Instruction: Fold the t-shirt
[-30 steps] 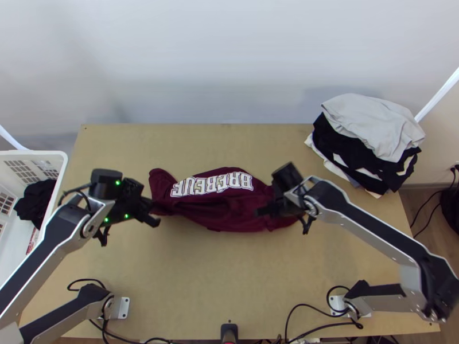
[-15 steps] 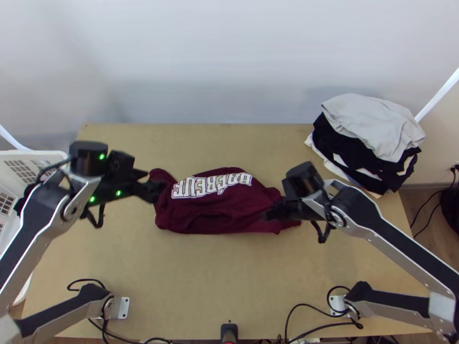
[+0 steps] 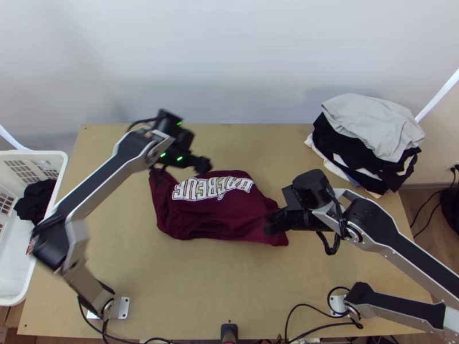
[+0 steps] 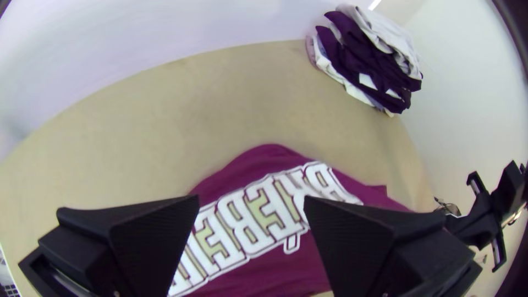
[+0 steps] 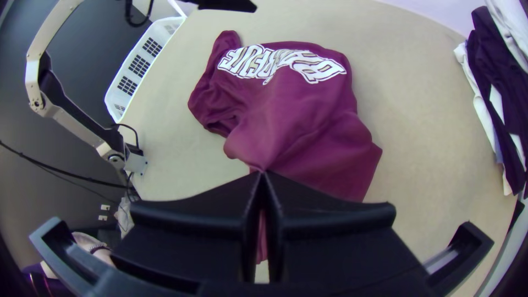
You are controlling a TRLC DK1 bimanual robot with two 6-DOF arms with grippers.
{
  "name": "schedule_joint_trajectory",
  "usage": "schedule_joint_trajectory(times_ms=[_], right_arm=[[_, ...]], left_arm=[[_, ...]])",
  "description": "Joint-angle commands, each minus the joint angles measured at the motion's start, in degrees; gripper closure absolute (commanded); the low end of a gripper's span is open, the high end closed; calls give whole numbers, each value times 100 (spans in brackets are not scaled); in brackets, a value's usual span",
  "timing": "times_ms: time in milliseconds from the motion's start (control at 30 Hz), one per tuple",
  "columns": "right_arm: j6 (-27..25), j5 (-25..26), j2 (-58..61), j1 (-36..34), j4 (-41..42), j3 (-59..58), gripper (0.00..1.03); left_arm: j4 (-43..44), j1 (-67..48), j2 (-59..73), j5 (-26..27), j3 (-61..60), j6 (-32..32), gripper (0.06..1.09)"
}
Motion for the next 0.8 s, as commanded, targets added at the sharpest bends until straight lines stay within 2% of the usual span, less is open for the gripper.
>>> schedule_joint_trajectory(times_ms=[0,133,300,533,600,633,733,767], right_arm=[[93,-40,-42,43,-43,42,100],[93,-49,-42,43,-52,15,100],[102,-49,-24,34,-43,-55,100],[102,-40,19,-10,-43,-73,100],[102,-40,37,-36,-34,-73,100],[102,-40,55,-45,-26,-73,100],[75,-40,90,-80,1,-37,100],[67,-40,107,-124,18,-20,100]], left_arm=[[-12,-181,850,163,849,-142,16],[-267,-339,1747,260,1676,-19,16],[-988,-453,2740,286,2730,324,16],[-1471,-576,3153,313,2792,1141,16],[-1638,-576,3232,313,2792,1334,19],[-1673,-567,3241,322,2765,1387,34],[-1216,-453,3188,471,2704,1062,101],[-1085,-400,3135,620,2695,983,104]])
